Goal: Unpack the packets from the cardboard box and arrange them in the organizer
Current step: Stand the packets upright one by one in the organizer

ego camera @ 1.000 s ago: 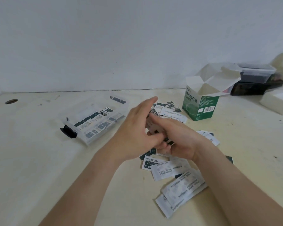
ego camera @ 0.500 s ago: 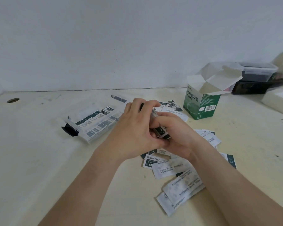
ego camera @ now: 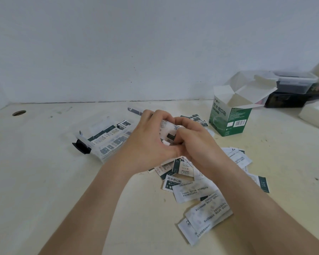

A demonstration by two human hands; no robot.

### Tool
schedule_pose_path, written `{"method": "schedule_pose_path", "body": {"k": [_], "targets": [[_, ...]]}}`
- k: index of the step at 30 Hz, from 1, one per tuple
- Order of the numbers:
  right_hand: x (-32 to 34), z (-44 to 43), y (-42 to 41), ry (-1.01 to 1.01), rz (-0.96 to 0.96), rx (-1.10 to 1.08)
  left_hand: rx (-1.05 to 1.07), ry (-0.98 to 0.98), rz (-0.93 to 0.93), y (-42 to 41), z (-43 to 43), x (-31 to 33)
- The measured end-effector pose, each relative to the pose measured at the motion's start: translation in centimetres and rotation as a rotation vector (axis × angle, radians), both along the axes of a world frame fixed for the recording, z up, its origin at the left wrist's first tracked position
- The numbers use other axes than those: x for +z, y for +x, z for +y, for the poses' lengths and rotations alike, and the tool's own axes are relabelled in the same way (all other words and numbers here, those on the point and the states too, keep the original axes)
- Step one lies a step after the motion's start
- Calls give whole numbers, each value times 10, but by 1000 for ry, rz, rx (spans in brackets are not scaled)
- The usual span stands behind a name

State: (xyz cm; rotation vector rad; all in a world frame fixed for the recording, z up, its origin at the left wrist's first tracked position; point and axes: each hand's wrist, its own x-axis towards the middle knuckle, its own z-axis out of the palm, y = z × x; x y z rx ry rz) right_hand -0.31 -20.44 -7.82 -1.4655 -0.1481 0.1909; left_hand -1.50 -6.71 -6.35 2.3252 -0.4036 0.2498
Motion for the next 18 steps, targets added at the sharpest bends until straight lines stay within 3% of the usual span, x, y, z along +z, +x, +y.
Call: {"method": "schedule_pose_path", "body": {"k": [4,8,10,14,18], "targets": [[9,-8,-6,283,185,123,-91,-275,39,-1,12,15],[16,3,-13,445,264,355,-16,-527,-242,-2,8,20],[19,10,-20,496,283,448,27,-560,-348,-6,2,21],[21,21,-28,352,254,483,134,-523,-386,-8,8,30],[29,20,-20,57,-19,308,245,-382,-325,-3,27,40]]}}
